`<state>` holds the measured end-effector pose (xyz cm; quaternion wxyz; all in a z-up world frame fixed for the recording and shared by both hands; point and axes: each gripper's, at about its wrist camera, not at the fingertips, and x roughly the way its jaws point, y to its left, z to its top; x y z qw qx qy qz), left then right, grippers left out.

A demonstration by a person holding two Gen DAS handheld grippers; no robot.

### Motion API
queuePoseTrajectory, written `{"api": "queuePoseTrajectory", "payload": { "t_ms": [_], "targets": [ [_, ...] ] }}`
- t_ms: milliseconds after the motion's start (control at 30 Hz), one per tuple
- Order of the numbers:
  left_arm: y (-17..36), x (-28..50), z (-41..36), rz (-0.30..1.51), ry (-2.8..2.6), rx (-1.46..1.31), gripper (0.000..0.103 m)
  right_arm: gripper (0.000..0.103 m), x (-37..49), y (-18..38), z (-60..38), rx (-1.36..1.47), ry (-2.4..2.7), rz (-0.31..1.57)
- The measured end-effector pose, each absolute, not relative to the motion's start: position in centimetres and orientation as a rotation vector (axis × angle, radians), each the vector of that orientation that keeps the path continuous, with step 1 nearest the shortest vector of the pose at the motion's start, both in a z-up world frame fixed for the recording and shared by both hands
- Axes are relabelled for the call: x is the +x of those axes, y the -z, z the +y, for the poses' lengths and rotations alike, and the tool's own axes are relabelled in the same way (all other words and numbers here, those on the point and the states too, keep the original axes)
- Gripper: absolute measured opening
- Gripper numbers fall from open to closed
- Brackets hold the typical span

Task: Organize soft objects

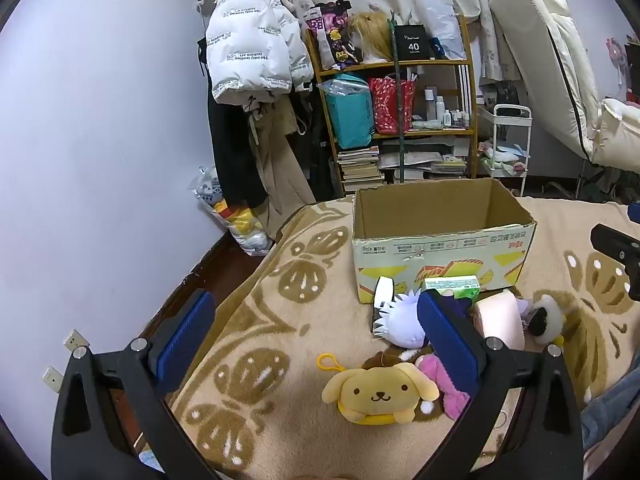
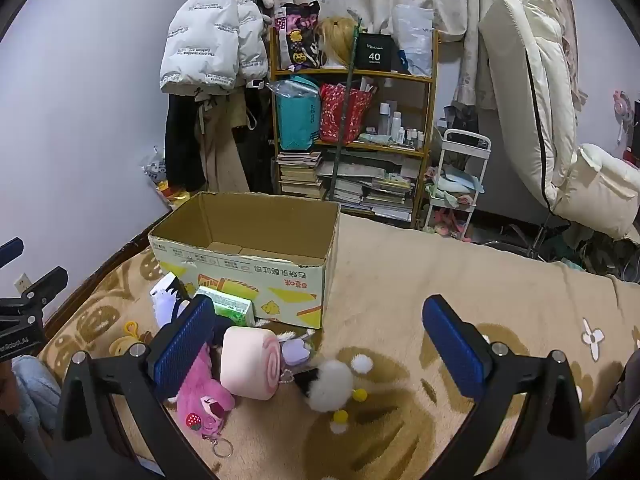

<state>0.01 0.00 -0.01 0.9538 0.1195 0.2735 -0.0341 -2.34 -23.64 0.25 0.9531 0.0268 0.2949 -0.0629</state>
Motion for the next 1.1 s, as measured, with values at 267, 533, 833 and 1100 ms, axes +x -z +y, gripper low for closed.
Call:
{"api": "queuePoseTrajectory", "payload": {
  "t_ms": [267, 533, 833, 1100],
  "targets": [
    [-0.02, -0.08, 0.02, 0.55, 0.067, 0.245, 0.1, 0.103, -2.57, -0.48, -23.73, 0.064, 0.129, 0.58],
    [0.04, 0.0, -0.06, 0.556, 0.071, 0.245, 0.1, 0.103, -2.52, -0.4, -23.94, 0.065, 0.121, 0.586],
    [0.3, -0.11, -0.21, 0.557, 0.071, 0.246, 0.1, 0.103, -2.51, -0.15, -23.65, 0.062, 0.13, 0.593],
    [0.42, -0.15, -0.28, 0.557, 0.07, 0.251, 0.1, 0.103, -2.32, 0.06, -23.57, 0.065, 0.134, 0.596]
  ]
}}
